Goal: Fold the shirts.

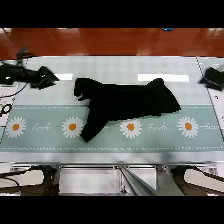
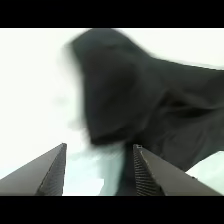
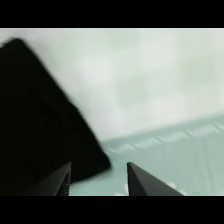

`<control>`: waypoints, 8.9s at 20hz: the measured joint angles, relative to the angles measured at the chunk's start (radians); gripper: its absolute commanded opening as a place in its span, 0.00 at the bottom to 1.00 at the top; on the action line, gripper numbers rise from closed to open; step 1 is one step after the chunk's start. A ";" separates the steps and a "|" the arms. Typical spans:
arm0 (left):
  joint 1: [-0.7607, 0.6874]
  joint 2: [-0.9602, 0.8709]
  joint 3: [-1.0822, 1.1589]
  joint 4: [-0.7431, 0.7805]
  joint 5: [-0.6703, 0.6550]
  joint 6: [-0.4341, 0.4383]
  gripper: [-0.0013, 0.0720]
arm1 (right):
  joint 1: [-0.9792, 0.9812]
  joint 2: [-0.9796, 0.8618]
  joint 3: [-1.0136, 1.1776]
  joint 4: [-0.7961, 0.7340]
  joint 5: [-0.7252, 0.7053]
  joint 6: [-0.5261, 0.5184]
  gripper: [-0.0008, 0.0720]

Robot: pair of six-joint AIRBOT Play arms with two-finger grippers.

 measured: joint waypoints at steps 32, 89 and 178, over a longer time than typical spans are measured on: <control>-0.484 -0.036 -0.390 -0.228 0.126 0.101 0.05 | -0.193 0.135 -0.597 0.333 -0.091 -0.275 0.57; -0.084 0.738 0.445 -0.087 0.003 -0.065 0.05 | 0.137 0.652 0.428 0.222 0.102 -0.092 0.05; -0.030 0.367 0.501 -0.291 0.079 0.055 0.04 | 0.098 0.248 0.528 0.528 0.021 -0.165 0.05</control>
